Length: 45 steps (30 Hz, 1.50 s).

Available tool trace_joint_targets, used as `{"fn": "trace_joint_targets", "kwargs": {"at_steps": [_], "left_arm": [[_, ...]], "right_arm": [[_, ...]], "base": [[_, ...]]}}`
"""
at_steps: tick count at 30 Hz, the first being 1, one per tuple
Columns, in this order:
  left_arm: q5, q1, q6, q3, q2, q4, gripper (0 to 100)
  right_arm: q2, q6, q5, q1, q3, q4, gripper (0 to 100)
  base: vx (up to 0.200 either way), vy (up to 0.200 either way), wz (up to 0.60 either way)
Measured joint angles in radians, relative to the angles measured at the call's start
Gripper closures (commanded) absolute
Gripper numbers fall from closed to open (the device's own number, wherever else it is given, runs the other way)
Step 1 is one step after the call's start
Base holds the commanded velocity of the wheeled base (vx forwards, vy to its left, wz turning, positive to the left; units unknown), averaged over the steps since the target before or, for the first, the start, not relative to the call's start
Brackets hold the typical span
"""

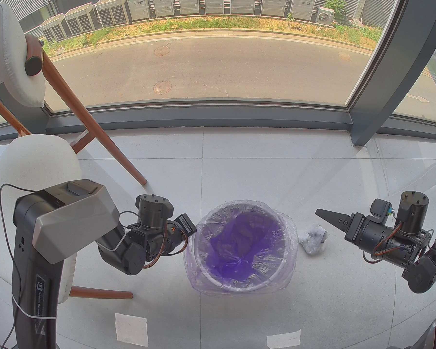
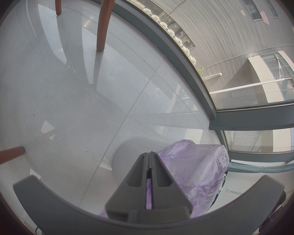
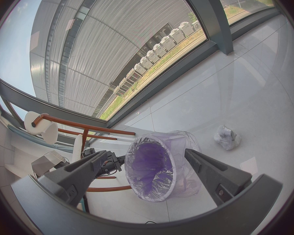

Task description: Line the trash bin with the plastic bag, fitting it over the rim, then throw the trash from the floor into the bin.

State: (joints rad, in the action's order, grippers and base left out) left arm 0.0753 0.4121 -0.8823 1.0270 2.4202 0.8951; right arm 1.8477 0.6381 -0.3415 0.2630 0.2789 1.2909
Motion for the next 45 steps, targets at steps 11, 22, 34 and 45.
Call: {"fn": "trace_joint_targets", "kwargs": {"at_steps": [11, 22, 34, 45], "left_arm": [[-0.009, -0.004, 0.005, 0.115, 0.096, -0.001, 100], [-0.028, -0.010, 0.008, 0.257, 0.227, -0.001, 100], [-0.021, -0.019, 0.000, 0.288, 0.263, -0.017, 0], [-0.091, -0.026, 0.054, 0.260, 0.242, 0.004, 0]], "right_arm": [[-0.001, -0.003, 0.001, 0.001, 0.000, 0.001, 0], [-0.005, -0.006, 0.001, 0.001, -0.016, 0.002, 0], [-0.005, -0.007, 0.001, 0.001, -0.034, 0.002, 0], [-0.004, -0.009, 0.004, -0.003, -0.046, 0.023, 0]], "base": [[0.000, 0.000, 0.00], [0.000, 0.000, 0.00], [0.000, 0.000, 0.00], [0.000, 0.000, 0.00]]}}
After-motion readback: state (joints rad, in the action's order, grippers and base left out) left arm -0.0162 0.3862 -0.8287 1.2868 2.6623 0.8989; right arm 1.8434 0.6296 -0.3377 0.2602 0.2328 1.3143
